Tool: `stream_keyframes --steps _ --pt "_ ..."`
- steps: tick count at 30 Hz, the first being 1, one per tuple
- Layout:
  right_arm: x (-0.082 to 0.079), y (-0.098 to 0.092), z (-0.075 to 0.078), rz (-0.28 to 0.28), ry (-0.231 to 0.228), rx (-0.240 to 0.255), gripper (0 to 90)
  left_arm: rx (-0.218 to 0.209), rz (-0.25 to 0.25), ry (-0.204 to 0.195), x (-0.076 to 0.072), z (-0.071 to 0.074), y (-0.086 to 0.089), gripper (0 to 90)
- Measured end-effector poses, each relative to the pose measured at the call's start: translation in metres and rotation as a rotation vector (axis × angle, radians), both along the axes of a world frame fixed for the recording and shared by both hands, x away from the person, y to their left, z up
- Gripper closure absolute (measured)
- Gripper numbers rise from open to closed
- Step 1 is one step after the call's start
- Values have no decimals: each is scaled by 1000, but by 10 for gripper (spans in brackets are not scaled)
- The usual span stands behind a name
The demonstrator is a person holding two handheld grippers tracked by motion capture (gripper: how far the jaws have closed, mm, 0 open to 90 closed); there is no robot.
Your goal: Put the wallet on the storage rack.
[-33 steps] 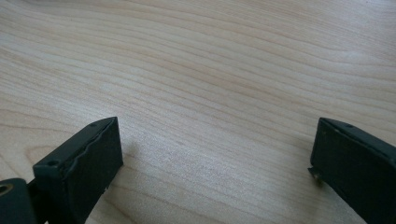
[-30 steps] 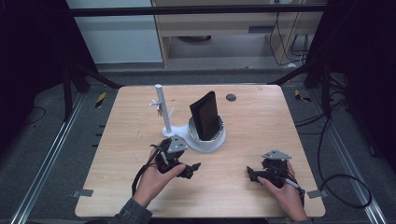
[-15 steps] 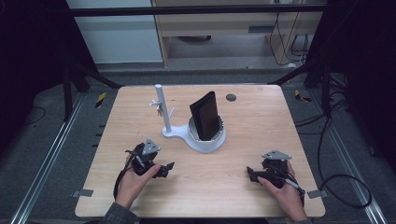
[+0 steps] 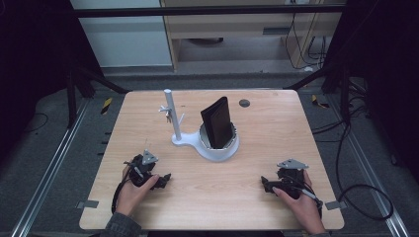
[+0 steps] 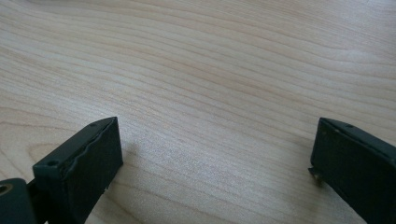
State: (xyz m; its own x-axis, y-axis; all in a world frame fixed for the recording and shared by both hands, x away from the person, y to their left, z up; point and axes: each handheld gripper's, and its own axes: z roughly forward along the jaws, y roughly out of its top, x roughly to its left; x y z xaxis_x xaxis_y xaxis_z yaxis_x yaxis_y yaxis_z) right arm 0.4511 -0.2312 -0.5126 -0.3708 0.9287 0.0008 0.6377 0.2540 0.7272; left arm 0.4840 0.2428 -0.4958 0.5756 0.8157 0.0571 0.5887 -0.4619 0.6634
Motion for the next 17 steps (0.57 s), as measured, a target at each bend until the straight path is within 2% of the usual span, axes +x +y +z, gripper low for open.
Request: stream_keyframes --steps 1,6,7,12,17 --pt "0 0 0 0 0 0 22 -1 18 -1 0 -1 4 47" --pt "0 0 0 2 1 0 22 -12 35 19 3 -5 8 23" --pt "0 0 0 5 -4 -6 22 -27 46 20 4 -7 9 21" --pt "0 0 0 10 -5 -7 22 -69 44 -32 3 -13 13 0" --pt "0 0 0 9 -3 -5 21 -68 43 -33 3 -13 14 0"
